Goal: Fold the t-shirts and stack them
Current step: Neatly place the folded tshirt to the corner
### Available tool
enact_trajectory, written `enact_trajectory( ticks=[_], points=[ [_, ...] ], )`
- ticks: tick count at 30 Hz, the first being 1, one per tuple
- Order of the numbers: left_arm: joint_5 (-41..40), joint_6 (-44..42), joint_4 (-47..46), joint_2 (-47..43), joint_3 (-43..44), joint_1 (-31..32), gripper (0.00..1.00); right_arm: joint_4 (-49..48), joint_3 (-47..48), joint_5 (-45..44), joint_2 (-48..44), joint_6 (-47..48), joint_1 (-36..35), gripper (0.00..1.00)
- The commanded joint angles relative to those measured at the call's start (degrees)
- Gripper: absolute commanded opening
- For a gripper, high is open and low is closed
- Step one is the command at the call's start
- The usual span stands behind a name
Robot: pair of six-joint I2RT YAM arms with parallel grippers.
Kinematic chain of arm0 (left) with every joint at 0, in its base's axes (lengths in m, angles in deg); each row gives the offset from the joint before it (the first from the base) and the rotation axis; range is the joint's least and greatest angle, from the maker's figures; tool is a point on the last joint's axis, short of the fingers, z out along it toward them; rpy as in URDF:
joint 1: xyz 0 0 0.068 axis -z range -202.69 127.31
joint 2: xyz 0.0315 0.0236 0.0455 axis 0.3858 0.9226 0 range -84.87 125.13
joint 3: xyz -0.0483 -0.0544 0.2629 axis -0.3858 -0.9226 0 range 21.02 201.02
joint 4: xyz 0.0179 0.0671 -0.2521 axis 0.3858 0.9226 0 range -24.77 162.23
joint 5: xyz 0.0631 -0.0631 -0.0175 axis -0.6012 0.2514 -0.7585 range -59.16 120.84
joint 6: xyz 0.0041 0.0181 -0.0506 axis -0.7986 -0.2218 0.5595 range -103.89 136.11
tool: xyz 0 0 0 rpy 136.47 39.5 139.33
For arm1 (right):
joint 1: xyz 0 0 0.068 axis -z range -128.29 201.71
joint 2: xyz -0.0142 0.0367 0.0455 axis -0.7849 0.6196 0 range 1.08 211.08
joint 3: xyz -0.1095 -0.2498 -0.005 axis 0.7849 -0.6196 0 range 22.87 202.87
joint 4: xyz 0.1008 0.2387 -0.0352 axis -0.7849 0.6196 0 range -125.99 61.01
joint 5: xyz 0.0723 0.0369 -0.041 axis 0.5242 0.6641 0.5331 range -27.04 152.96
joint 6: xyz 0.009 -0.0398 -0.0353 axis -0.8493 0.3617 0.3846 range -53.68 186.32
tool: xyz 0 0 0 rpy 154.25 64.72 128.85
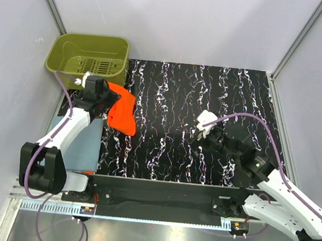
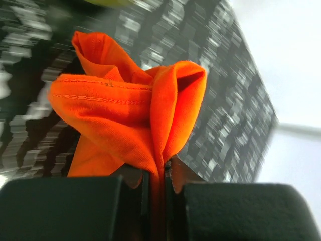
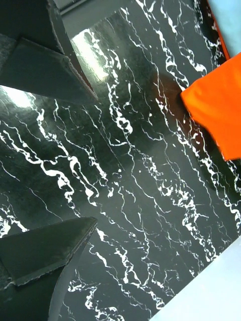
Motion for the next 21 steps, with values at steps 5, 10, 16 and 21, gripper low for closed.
enact_trajectory(
  ticks=[5,10,16,21],
  points=[
    [-11.78,3.08,6.69,-5.34,1.55,-5.32,0.0,3.43,0.02,1.53,-2.63,-1.45,-0.37,1.0],
    [-15.04,6.51,6.6,-7.45,-0.03,-9.88,0.0,5.19,0.28,1.71,-3.42,-1.28,-0.37,1.0],
    [-13.81,4.85,6.69,-8.85,0.41,-16.66,0.0,6.6,0.64,1.71,-3.77,-1.01,-0.37,1.0],
    [-11.71,2.74,7.57,-10.71,-0.03,-22.19,0.0,6.6,0.28,2.23,-3.68,-1.19,-0.37,1.0]
  ],
)
